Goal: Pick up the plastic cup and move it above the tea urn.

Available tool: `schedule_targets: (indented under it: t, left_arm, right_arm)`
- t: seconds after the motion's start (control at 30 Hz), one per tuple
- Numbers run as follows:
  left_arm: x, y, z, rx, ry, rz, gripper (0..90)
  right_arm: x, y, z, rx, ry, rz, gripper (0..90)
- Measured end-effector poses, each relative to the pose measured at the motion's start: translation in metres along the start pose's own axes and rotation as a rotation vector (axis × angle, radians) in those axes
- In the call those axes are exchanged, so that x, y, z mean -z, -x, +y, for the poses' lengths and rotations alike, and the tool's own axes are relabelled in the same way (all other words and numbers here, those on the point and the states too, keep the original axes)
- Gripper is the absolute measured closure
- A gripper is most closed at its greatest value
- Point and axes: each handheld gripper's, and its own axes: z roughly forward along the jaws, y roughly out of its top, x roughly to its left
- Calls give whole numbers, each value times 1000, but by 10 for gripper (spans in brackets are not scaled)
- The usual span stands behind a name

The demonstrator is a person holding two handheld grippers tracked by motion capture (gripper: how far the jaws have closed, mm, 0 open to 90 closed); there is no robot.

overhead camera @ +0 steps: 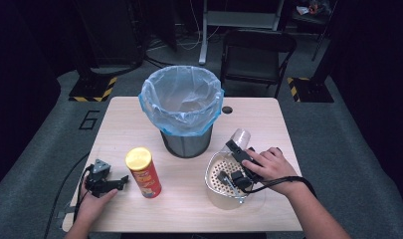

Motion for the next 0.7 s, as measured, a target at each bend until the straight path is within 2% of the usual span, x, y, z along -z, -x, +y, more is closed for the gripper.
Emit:
schedule_targets:
  t: [0.07,0.1,0.23,0.27,0.33,0.5,0.7]
  left_arm:
    - [0,0,0,0,0,0,133]
    - [0,0,0,0,1,0,134]
    - [0,0,0,0,0,0,133]
    - [0,0,0,0,0,0,133]
    - [0,0,0,0,0,0,133]
    - [0,0,0,0,0,0,133]
    - [0,0,0,0,0,0,133]
  right_arm:
    - [1,0,0,-8,-1,-2,403]
    - [0,2,1,25,7,-10,402]
    - [1,0,1,-4,-3,-6,402]
    - [-1,2,0,10,5,6,402]
    - [0,1,0,9,0,-10,402]
    - [0,2,0,29,1,-4,401]
    - [1,1,0,12,-3,-10,401]
